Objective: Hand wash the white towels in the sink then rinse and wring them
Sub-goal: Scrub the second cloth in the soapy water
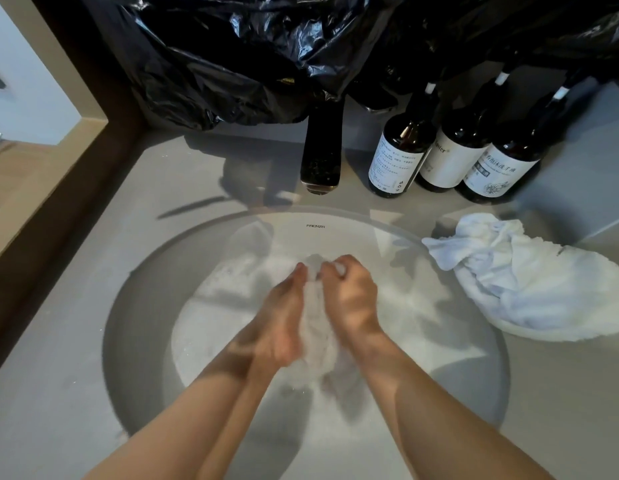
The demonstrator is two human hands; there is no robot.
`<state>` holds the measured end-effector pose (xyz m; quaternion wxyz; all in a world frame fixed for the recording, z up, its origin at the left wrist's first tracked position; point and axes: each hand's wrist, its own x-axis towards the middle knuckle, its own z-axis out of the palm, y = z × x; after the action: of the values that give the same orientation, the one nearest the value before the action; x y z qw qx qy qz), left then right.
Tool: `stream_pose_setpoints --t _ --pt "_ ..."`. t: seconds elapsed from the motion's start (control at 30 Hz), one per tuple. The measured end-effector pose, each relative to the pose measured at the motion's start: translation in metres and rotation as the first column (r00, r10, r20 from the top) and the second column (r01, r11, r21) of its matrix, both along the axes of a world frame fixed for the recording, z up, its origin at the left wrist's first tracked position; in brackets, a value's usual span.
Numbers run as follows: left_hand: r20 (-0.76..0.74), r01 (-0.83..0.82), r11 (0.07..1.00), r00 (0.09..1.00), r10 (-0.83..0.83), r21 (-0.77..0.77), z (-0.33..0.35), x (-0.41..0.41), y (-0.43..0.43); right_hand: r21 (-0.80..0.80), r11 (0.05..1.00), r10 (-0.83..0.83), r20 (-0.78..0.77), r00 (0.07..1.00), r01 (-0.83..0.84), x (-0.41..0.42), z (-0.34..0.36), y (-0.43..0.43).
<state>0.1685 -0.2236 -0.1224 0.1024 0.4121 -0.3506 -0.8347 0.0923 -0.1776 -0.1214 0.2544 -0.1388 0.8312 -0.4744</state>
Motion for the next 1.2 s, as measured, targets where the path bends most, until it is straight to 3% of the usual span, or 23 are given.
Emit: stream_pose_setpoints --t 0.03,0.1,0.17,0.27,0.33,0.47,0.6,0.77,0.83,0.9,0.97,1.03,1.1,1.13,1.2 --pt "0.031 -0.036 0.999 0.999 0.036 0.009 0.000 -0.001 -0.002 -0.030 1.000 0.007 0.033 0.999 -0.006 0.006 0.003 0.002" --pt "0.035 -0.164 0.985 0.986 0.162 0.060 -0.003 0.000 -0.011 -0.087 0.982 0.173 0.057 0.983 -0.167 0.035 0.009 0.006" --pt "0.013 -0.176 0.983 0.984 0.176 0.059 -0.003 0.001 -0.014 -0.037 0.962 0.273 0.006 0.962 -0.272 0.042 0.012 0.008" --pt "-0.035 0.045 0.999 0.998 -0.044 0.029 0.008 -0.002 -0.001 0.017 0.998 0.061 -0.041 0.997 -0.061 -0.004 0.007 0.001" --pt "-0.062 0.060 0.998 0.996 -0.061 -0.016 0.012 -0.001 -0.003 0.014 1.000 0.020 -0.021 1.000 -0.019 -0.008 0.010 0.004" --pt "0.014 -0.137 0.990 0.991 0.136 0.023 0.005 0.000 -0.015 -0.007 0.945 0.326 -0.066 0.943 -0.327 0.040 0.020 0.013" --pt "-0.071 0.062 0.983 0.996 -0.050 0.173 0.011 0.004 -0.010 -0.038 0.996 0.077 -0.123 0.989 -0.082 -0.004 0.012 0.005" --pt "-0.131 -0.099 0.990 0.985 0.111 0.098 -0.004 0.004 -0.044 -0.218 0.975 -0.045 0.024 0.999 0.049 -0.026 0.011 0.003" --pt "-0.034 -0.208 0.969 0.976 0.214 0.131 -0.018 0.007 -0.054 -0.095 0.994 0.046 -0.155 0.987 -0.061 -0.028 0.000 0.005" --pt "0.099 -0.252 0.962 0.965 0.242 0.105 -0.038 0.013 -0.050 0.239 0.927 0.358 -0.330 0.873 -0.289 -0.024 -0.024 0.010" --pt "0.188 -0.186 0.981 0.963 0.194 -0.058 -0.057 0.017 -0.035 0.576 0.693 0.667 -0.281 0.690 -0.434 -0.014 -0.053 0.020" --pt "0.273 -0.041 0.962 0.955 0.117 -0.269 -0.072 0.017 -0.027 0.665 0.576 0.710 -0.118 0.694 -0.476 -0.008 -0.074 0.028" --pt "0.302 0.084 0.955 0.953 0.006 -0.285 -0.067 0.017 -0.025 0.603 0.608 0.629 0.030 0.777 -0.516 -0.009 -0.080 0.032" --pt "0.316 0.101 0.957 0.949 -0.011 -0.270 -0.064 0.016 -0.027 0.513 0.692 0.540 0.098 0.836 -0.508 -0.013 -0.079 0.032" --pt "0.297 0.098 0.955 0.955 -0.011 -0.278 -0.056 0.014 -0.032 0.242 0.922 0.236 0.267 0.934 -0.302 -0.010 -0.061 0.030"
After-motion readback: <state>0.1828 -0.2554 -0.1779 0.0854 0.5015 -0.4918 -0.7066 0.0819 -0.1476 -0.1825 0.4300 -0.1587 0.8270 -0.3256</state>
